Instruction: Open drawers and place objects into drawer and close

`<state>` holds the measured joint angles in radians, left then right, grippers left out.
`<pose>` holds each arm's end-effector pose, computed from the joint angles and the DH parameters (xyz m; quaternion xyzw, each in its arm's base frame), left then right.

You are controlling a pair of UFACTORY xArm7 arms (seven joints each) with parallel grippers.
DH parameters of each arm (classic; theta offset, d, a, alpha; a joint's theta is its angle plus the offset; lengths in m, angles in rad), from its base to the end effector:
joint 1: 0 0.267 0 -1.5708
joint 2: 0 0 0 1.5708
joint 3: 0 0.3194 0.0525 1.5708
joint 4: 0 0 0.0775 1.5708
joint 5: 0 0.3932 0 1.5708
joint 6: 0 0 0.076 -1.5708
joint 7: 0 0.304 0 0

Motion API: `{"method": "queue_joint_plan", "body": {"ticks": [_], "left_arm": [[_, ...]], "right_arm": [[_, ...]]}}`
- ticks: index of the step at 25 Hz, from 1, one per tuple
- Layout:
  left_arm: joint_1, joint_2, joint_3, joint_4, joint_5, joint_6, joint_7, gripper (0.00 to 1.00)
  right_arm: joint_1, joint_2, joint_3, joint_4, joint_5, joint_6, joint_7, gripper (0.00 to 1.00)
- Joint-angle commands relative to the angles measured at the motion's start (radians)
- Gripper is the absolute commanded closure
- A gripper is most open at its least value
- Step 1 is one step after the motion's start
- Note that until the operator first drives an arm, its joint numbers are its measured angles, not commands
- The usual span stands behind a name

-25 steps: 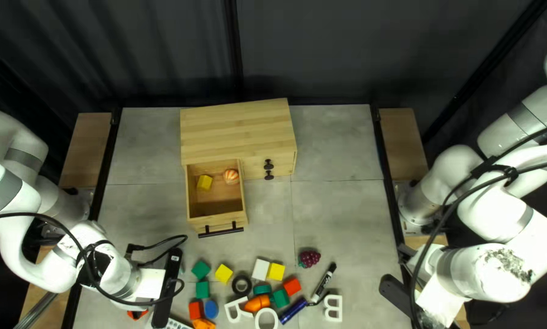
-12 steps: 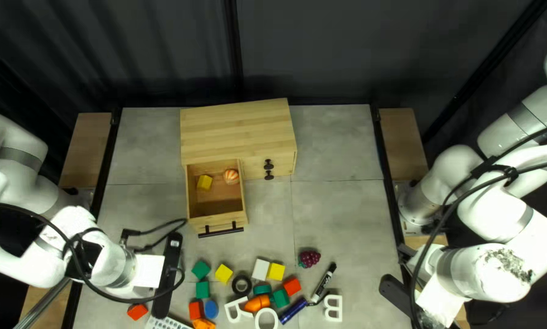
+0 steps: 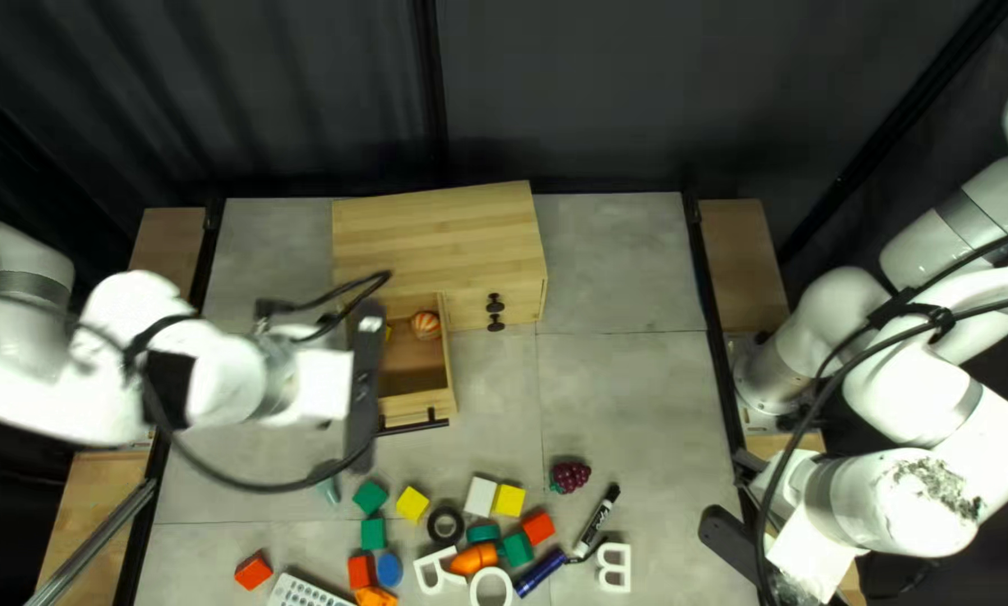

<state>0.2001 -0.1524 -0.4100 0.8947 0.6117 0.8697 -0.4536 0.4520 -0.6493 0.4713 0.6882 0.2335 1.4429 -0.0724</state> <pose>0.5381 -0.0006 0.2040 -0.9571 0.0590 -0.1580 0.2355 0.1572 0.2519 0.2023 0.9102 0.4065 -0.0608 0.0507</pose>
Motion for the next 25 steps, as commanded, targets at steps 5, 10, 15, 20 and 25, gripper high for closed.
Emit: {"method": "queue_joint_plan", "body": {"ticks": [5,10,15,20,25], "left_arm": [[-0.062,-0.095,-0.031,-0.064,-0.112,0.057,-0.028,0.00],[-0.168,-0.149,-0.077,-0.031,-0.280,0.209,0.008,0.00],[-0.277,-0.108,-0.101,-0.015,-0.489,0.265,0.123,0.00],[-0.390,-0.054,-0.143,-0.075,-0.663,0.201,0.332,0.00],[-0.450,0.007,-0.185,-0.140,-0.711,0.087,0.504,0.00]], "right_arm": [[0.000,0.000,0.000,0.000,0.000,0.000,0.000,0.00],[0.000,0.000,0.000,0.000,0.000,0.000,0.000,0.00],[0.000,0.000,0.000,0.000,0.000,0.000,0.000,0.00],[0.000,0.000,0.000,0.000,0.000,0.000,0.000,0.00],[0.000,0.000,0.000,0.000,0.000,0.000,0.000,0.00]]}}
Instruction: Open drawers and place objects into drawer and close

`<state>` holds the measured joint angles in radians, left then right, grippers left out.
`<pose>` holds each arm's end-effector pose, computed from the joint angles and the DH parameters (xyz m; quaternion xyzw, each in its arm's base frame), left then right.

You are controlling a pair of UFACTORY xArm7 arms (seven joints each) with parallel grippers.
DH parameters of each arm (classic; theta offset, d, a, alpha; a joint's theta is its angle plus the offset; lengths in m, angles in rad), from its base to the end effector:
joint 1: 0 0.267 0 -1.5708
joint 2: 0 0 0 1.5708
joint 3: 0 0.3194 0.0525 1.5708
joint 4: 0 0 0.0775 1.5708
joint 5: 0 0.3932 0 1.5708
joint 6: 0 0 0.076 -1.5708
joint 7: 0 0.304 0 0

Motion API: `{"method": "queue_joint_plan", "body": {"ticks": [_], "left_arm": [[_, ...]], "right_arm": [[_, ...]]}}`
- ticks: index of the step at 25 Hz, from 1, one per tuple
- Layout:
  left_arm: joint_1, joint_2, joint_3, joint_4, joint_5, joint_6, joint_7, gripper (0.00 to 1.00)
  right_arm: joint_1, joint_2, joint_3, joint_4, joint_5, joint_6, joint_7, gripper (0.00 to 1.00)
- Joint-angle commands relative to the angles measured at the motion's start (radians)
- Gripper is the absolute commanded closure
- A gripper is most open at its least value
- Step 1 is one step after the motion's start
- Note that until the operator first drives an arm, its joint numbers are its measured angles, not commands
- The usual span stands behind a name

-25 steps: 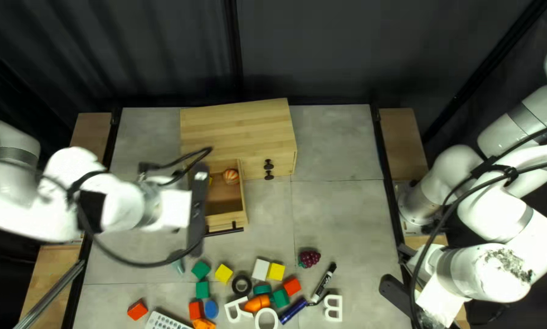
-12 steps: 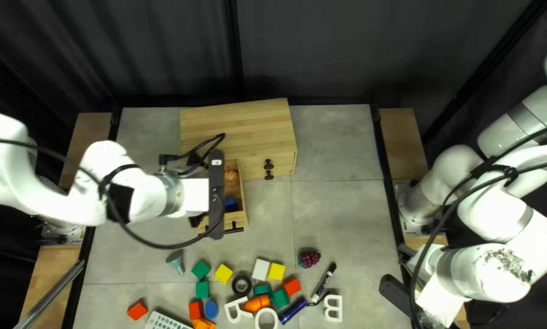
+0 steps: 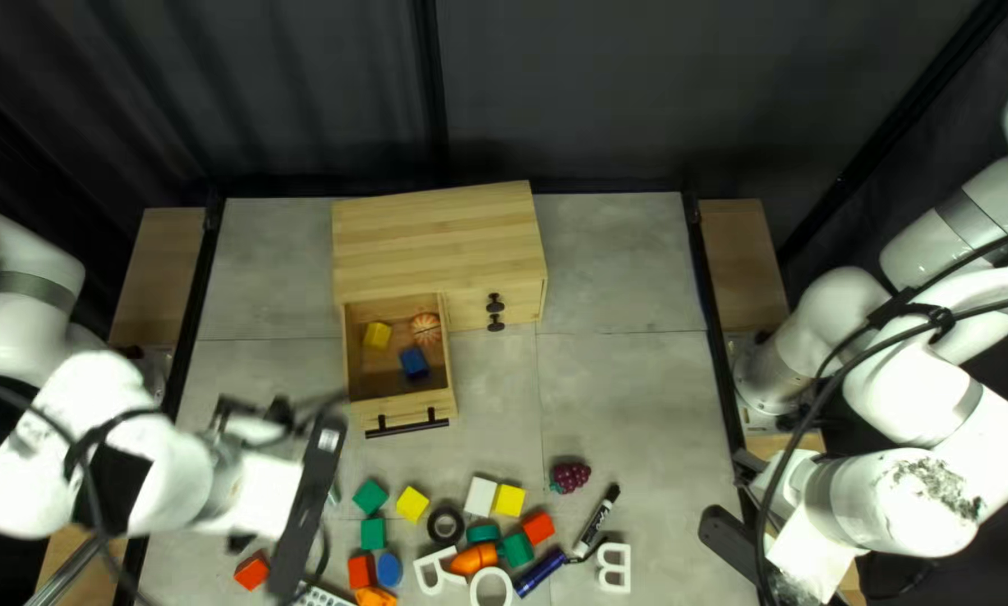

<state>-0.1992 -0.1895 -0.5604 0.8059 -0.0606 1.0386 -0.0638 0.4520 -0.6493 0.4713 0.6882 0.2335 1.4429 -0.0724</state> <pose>0.3094 -0.2878 0.1223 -0.9465 0.3197 0.0223 0.0364 0.1572 0.2519 0.2023 0.9102 0.4065 -0.0608 0.0507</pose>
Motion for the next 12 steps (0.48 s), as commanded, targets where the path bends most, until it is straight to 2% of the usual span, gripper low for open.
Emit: {"method": "queue_joint_plan", "body": {"ticks": [1,6,12], "left_arm": [[-0.059,0.061,-0.043,-0.059,-0.036,-0.111,0.145,0.00],[-0.062,0.118,-0.044,-0.115,-0.024,-0.231,0.242,0.00],[-0.039,0.212,-0.025,-0.168,-0.004,-0.389,0.281,0.00]], "right_arm": [[0.000,0.000,0.000,0.000,0.000,0.000,0.000,0.00],[0.000,0.000,0.000,0.000,0.000,0.000,0.000,0.00],[0.000,0.000,0.000,0.000,0.000,0.000,0.000,0.00]]}}
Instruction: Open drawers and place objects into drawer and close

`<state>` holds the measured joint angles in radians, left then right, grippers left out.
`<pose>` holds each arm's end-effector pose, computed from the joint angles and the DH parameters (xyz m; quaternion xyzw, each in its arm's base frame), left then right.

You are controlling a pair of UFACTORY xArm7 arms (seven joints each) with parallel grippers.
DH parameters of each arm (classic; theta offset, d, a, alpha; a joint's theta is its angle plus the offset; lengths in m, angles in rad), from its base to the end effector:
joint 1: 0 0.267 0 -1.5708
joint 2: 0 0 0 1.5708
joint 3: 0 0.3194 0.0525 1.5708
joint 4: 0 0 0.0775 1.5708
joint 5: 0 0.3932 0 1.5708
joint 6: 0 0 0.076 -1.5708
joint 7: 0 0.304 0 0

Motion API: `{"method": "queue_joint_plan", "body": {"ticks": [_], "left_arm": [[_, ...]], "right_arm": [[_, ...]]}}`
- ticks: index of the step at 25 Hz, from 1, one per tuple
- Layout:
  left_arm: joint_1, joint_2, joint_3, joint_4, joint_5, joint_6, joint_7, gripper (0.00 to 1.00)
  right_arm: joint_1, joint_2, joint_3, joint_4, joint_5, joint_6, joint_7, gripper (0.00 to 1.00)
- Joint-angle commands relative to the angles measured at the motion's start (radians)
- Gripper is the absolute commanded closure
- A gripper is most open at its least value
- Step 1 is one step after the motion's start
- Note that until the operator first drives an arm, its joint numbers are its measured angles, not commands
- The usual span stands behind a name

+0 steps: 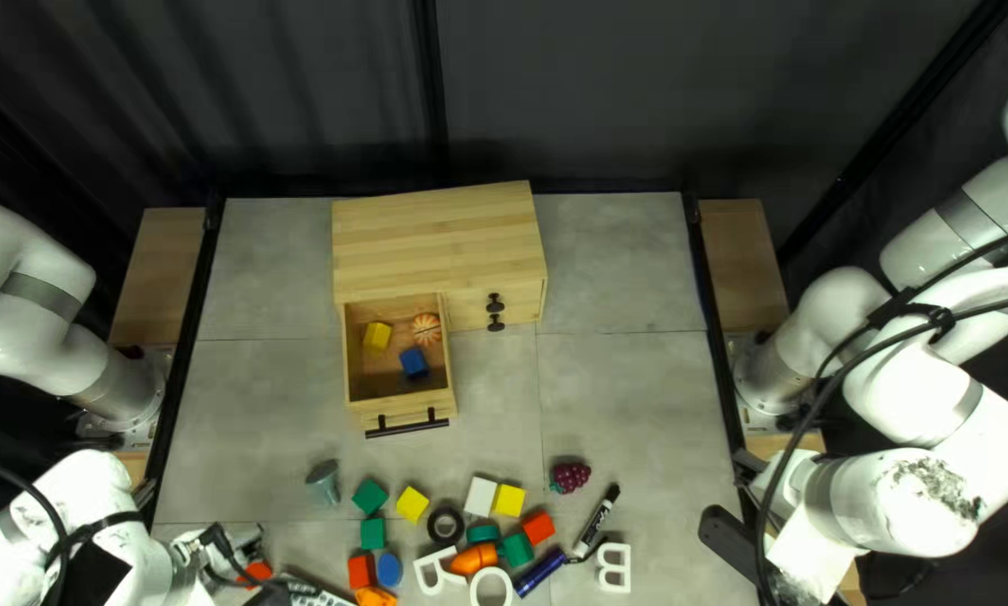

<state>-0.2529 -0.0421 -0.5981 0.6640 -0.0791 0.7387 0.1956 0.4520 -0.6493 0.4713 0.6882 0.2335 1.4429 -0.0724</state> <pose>0.2710 -0.3181 0.0301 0.8806 -0.4732 -0.0231 0.0071 0.1572 0.2519 0.2023 0.9102 0.4065 -0.0608 0.0507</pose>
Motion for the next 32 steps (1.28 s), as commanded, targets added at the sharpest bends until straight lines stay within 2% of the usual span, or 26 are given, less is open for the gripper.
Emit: {"method": "queue_joint_plan", "body": {"ticks": [1,5,13,14,15,16,17,21,26,28,32], "left_arm": [[0.016,0.074,0.015,-0.029,0.014,-0.101,0.024,0.00],[0.029,0.114,0.024,-0.064,-0.014,-0.190,0.032,0.00],[0.030,0.141,0.021,-0.094,-0.055,-0.261,0.026,0.00],[0.028,0.136,0.021,-0.100,-0.056,-0.267,0.015,0.07],[0.026,0.132,0.021,-0.104,-0.053,-0.271,0.003,0.31],[0.024,0.127,0.020,-0.109,-0.050,-0.275,-0.010,0.91],[0.021,0.125,0.021,-0.114,-0.045,-0.281,-0.022,1.00],[0.014,0.106,0.023,-0.131,-0.017,-0.294,-0.075,1.00],[0.020,0.024,0.025,-0.145,-0.008,-0.241,-0.118,1.00],[0.038,-0.037,0.044,-0.136,0.000,-0.171,-0.114,1.00],[0.114,-0.179,0.097,-0.066,0.087,0.041,-0.114,1.00]], "right_arm": [[0.000,0.000,0.000,0.000,0.000,0.000,0.000,0.00],[0.000,0.000,0.000,0.000,0.000,0.000,0.000,0.00],[0.000,0.000,0.000,0.000,0.000,0.000,0.000,0.00],[0.000,0.000,0.000,0.000,0.000,0.000,0.000,0.00],[0.000,0.000,0.000,0.000,0.000,0.000,0.000,0.00],[0.000,0.000,0.000,0.000,0.000,0.000,0.000,0.00],[0.000,0.000,0.000,0.000,0.000,0.000,0.000,0.00],[0.000,0.000,0.000,0.000,0.000,0.000,0.000,0.00],[0.000,0.000,0.000,0.000,0.000,0.000,0.000,0.00],[0.000,0.000,0.000,0.000,0.000,0.000,0.000,0.00],[0.000,0.000,0.000,0.000,0.000,0.000,0.000,0.00]]}}
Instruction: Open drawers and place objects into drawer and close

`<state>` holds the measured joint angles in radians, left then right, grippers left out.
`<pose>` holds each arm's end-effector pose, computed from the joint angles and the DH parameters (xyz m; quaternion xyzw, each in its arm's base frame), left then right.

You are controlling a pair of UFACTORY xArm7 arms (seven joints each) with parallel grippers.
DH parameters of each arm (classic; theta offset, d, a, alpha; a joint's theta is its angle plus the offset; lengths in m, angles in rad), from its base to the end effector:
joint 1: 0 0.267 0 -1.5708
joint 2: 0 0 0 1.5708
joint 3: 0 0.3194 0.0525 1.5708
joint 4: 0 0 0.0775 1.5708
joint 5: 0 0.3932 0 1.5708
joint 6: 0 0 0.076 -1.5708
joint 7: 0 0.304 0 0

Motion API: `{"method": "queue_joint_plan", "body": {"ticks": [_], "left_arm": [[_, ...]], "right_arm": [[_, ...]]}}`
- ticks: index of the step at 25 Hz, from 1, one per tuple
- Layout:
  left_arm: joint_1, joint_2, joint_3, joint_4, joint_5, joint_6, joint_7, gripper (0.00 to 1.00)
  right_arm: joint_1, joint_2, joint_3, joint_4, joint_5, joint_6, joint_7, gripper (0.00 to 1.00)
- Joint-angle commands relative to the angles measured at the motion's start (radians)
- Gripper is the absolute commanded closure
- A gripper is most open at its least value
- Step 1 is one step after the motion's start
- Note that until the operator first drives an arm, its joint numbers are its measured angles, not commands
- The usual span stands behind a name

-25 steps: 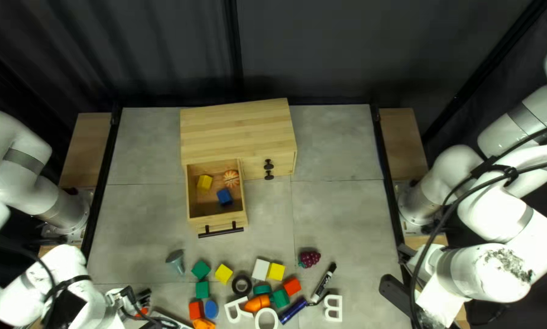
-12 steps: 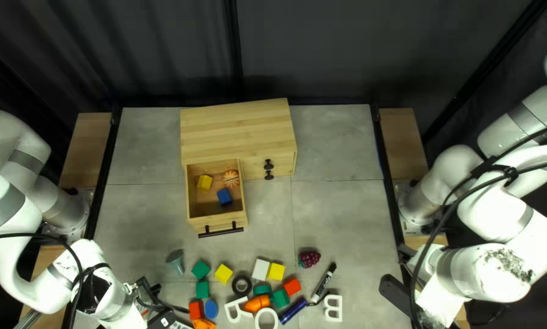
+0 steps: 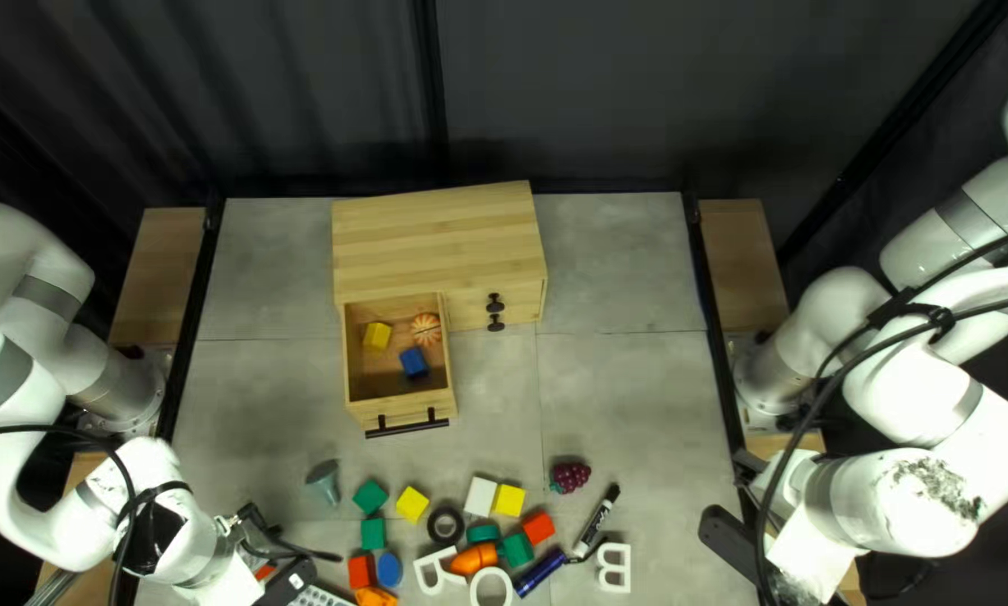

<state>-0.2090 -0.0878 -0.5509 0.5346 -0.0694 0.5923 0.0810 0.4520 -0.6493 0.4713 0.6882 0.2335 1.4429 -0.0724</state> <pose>0.2924 -0.2708 0.0088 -0.9244 0.3813 -0.0098 0.0001 0.1572 0.2519 0.2023 0.9102 0.4065 -0.0608 0.0507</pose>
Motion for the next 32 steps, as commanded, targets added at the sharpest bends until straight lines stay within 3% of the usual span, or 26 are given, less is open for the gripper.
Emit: {"method": "queue_joint_plan", "body": {"ticks": [1,8,12,15,16,17,18,21,24,32], "left_arm": [[0.084,-0.153,0.057,0.078,0.095,0.219,-0.001,1.00],[0.252,-0.222,0.097,0.279,0.327,0.424,-0.051,1.00],[0.317,-0.173,0.116,0.353,0.427,0.426,-0.077,1.00],[0.360,-0.134,0.125,0.344,0.510,0.361,-0.149,1.00],[0.366,-0.132,0.125,0.336,0.525,0.345,-0.168,0.74],[0.380,-0.123,0.128,0.312,0.559,0.296,-0.213,0.09],[0.390,-0.120,0.130,0.293,0.581,0.263,-0.249,0.00],[0.397,-0.124,0.123,0.258,0.600,0.219,-0.321,0.00],[0.367,-0.155,0.106,0.249,0.542,0.262,-0.337,0.00],[0.216,-0.144,0.043,0.328,0.303,0.459,-0.213,0.00]], "right_arm": [[0.000,0.000,0.000,0.000,0.000,0.000,0.000,0.00],[0.000,0.000,0.000,0.000,0.000,0.000,0.000,0.00],[0.000,0.000,0.000,0.000,0.000,0.000,0.000,0.00],[0.000,0.000,0.000,0.000,0.000,0.000,0.000,0.00],[0.000,0.000,0.000,0.000,0.000,0.000,0.000,0.00],[0.000,0.000,0.000,0.000,0.000,0.000,0.000,0.00],[0.000,0.000,0.000,0.000,0.000,0.000,0.000,0.00],[0.000,0.000,0.000,0.000,0.000,0.000,0.000,0.00],[0.000,0.000,0.000,0.000,0.000,0.000,0.000,0.00],[0.000,0.000,0.000,0.000,0.000,0.000,0.000,0.00]]}}
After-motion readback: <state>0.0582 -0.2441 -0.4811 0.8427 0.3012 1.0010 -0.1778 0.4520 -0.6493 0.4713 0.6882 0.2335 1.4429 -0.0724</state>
